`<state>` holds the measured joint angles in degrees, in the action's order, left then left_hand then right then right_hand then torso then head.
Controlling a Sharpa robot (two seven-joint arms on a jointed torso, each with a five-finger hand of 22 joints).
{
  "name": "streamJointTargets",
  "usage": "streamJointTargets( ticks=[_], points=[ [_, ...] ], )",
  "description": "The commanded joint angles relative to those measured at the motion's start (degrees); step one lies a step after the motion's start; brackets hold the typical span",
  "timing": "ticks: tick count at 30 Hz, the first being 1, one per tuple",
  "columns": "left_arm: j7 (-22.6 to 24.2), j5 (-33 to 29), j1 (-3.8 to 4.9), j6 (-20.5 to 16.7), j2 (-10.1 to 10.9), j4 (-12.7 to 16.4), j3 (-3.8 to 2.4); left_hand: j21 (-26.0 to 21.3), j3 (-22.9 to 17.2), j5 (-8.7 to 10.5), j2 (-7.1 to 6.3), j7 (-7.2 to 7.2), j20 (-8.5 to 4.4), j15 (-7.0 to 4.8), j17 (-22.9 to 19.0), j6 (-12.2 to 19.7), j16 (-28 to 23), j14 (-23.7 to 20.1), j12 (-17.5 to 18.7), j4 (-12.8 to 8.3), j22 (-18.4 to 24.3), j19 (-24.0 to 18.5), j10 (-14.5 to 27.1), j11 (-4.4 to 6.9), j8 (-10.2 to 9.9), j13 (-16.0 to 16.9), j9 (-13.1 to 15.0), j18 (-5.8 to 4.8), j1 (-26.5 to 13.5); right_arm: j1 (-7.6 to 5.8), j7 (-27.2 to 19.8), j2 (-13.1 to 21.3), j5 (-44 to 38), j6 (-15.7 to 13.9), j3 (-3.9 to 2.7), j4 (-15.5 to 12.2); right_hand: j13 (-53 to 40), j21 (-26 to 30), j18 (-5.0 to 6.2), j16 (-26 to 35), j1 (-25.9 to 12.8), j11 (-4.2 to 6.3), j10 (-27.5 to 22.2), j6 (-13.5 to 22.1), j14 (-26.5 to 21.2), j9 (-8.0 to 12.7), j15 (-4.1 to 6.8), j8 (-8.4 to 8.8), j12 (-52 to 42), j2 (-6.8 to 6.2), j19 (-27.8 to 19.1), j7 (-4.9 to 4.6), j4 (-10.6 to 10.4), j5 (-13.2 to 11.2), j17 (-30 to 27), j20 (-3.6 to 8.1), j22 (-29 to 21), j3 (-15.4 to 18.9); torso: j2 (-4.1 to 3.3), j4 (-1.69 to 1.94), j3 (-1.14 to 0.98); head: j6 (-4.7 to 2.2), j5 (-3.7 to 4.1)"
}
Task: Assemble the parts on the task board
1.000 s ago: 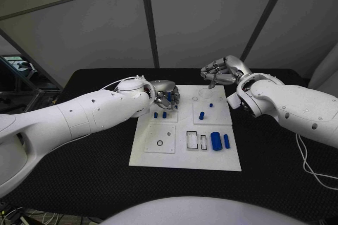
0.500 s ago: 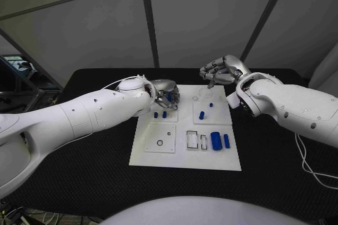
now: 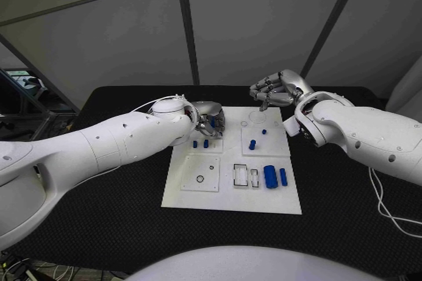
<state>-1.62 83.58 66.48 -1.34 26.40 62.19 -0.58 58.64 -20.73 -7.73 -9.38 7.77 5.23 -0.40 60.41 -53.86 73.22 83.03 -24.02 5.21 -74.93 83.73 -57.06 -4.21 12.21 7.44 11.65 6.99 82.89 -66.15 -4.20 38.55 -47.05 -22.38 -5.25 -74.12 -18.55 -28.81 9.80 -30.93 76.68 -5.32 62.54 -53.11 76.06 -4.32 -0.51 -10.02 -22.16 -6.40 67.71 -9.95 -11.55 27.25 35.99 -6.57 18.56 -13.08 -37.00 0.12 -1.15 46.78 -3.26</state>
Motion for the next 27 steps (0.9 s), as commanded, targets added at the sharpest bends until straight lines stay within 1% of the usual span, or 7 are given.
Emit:
streamJointTargets(
  ticks=[1, 8, 12, 15, 18, 22, 27],
  points=[
    [-1.41, 0.35, 0.04, 1.82, -0.19, -0.22, -0.05, 0.34, -0.56, -0.25, 0.43, 0.01, -0.32, -0.1, -0.15, -0.42, 0.2, 0.05, 0.24, -0.06, -5.54, 1.39, -0.55, 0.03, -0.42, -0.08, -0.12, -2.07, 0.25, -0.11, -0.25, -0.06, -0.13, 0.31, -0.04, -0.21, 0.25, 0.35, 0.66, 0.28, 0.65, 0.09, -0.42, 0.32, -0.15, -0.07, -0.15, -0.27, -0.35, 0.2, 0.6, -0.09, 0.15, 2.33, 0.16, 0.06, -0.13, -0.55, -0.03, 0.01, -0.02, 0.07, -0.02],
    [-1.69, 0.36, -0.09, 2.8, -0.61, -0.57, -0.05, 0.74, -1.02, -0.25, 0.6, -0.03, -0.36, -0.13, -0.32, -0.74, 0.25, 0.0, 0.32, -0.31, -5.78, 1.4, -0.86, 0.09, -0.45, -0.13, -0.2, -2.11, 0.56, -0.12, -0.3, -0.1, -0.13, 0.31, -0.04, -0.29, 0.33, 0.4, 0.66, 0.29, 0.65, 0.1, -0.43, 0.35, -0.16, -0.07, -0.16, -0.31, -0.39, 0.11, 0.65, -0.11, 0.16, 2.87, 0.2, 0.07, -0.16, -0.63, -0.03, -0.02, 0.0, 0.23, -0.02],
    [-1.69, 0.36, -0.2, 3.07, -0.81, -0.8, -0.05, 1.12, -1.18, -0.24, 0.66, -0.05, -0.38, -0.16, -0.38, -0.87, 0.28, -0.02, 0.33, -0.39, -5.95, 1.44, -1.04, 0.13, -0.47, -0.14, -0.24, -2.17, 0.62, -0.12, -0.33, -0.15, -0.13, 0.33, -0.04, -0.31, 0.33, 0.4, 0.66, 0.29, 0.65, 0.1, -0.43, 0.35, -0.16, -0.07, -0.16, -0.31, -0.39, 0.11, 0.65, -0.11, 0.16, 2.87, 0.2, 0.07, -0.16, -0.63, 0.0, 0.07, 0.07, 0.15, -0.03],
    [-1.75, 0.37, -0.26, 3.28, -0.89, -0.98, -0.05, 1.41, -1.5, -0.24, 0.84, -0.1, -0.41, -0.23, -0.48, -1.13, 0.34, -0.03, 0.35, -0.52, -6.13, 1.45, -1.36, 0.22, -0.5, -0.16, -0.3, -2.2, 0.74, -0.12, -0.36, -0.17, -0.13, 0.34, -0.04, -0.32, 0.33, 0.4, 0.66, 0.29, 0.65, 0.1, -0.43, 0.35, -0.16, -0.07, -0.16, -0.31, -0.39, 0.11, 0.65, -0.11, 0.16, 2.87, 0.2, 0.07, -0.16, -0.63, 0.09, 0.08, 0.01, 0.23, -0.17],
    [-1.78, 0.37, -0.27, 3.29, -0.9, -1.08, -0.05, 1.62, -1.78, -0.24, 0.97, -0.12, -0.44, -0.27, -0.5, -1.33, 0.42, -0.03, 0.39, -0.67, -6.26, 1.46, -1.58, 0.26, -0.52, -0.18, -0.35, -2.22, 0.9, -0.12, -0.37, -0.18, -0.13, 0.34, -0.04, -0.33, 0.33, 0.4, 0.66, 0.29, 0.65, 0.1, -0.43, 0.35, -0.16, -0.07, -0.16, -0.31, -0.39, 0.11, 0.65, -0.11, 0.16, 2.87, 0.2, 0.07, -0.16, -0.63, 0.07, 0.08, 0.01, 0.23, -0.23],
    [-1.68, 0.37, -0.29, 2.84, -0.89, -1.19, -0.05, 1.96, -2.39, -0.26, 1.26, -0.13, -0.49, -0.34, -0.57, -1.83, 0.58, -0.03, 0.48, -0.99, -6.52, 1.45, -2.07, 0.32, -0.55, -0.21, -0.45, -2.26, 1.15, -0.12, -0.38, -0.2, -0.13, 0.35, -0.05, -0.32, 0.33, 0.4, 0.66, 0.29, 0.65, 0.1, -0.43, 0.35, -0.16, -0.07, -0.16, -0.31, -0.39, 0.11, 0.65, -0.11, 0.16, 2.87, 0.2, 0.07, -0.16, -0.63, 0.08, 0.01, 0.01, 0.1, -0.29],
    [-1.06, 0.29, -0.34, 1.3, -0.67, -0.88, -0.05, 3.05, -3.06, -0.25, 1.47, -0.15, -0.57, -0.39, -0.51, -2.54, 0.85, 0.05, 0.56, -1.44, -7.0, 1.58, -2.82, 0.39, -0.54, -0.2, -0.53, -2.41, 1.42, -0.11, -0.43, -0.21, -0.13, 0.34, -0.05, -0.31, 0.33, 0.4, 0.66, 0.29, 0.65, 0.1, -0.43, 0.35, -0.16, -0.07, -0.16, -0.31, -0.39, 0.11, 0.65, -0.11, 0.16, 2.87, 0.2, 0.07, -0.16, -0.63, 0.07, -0.01, 0.01, -0.07, -0.28]
  ],
)
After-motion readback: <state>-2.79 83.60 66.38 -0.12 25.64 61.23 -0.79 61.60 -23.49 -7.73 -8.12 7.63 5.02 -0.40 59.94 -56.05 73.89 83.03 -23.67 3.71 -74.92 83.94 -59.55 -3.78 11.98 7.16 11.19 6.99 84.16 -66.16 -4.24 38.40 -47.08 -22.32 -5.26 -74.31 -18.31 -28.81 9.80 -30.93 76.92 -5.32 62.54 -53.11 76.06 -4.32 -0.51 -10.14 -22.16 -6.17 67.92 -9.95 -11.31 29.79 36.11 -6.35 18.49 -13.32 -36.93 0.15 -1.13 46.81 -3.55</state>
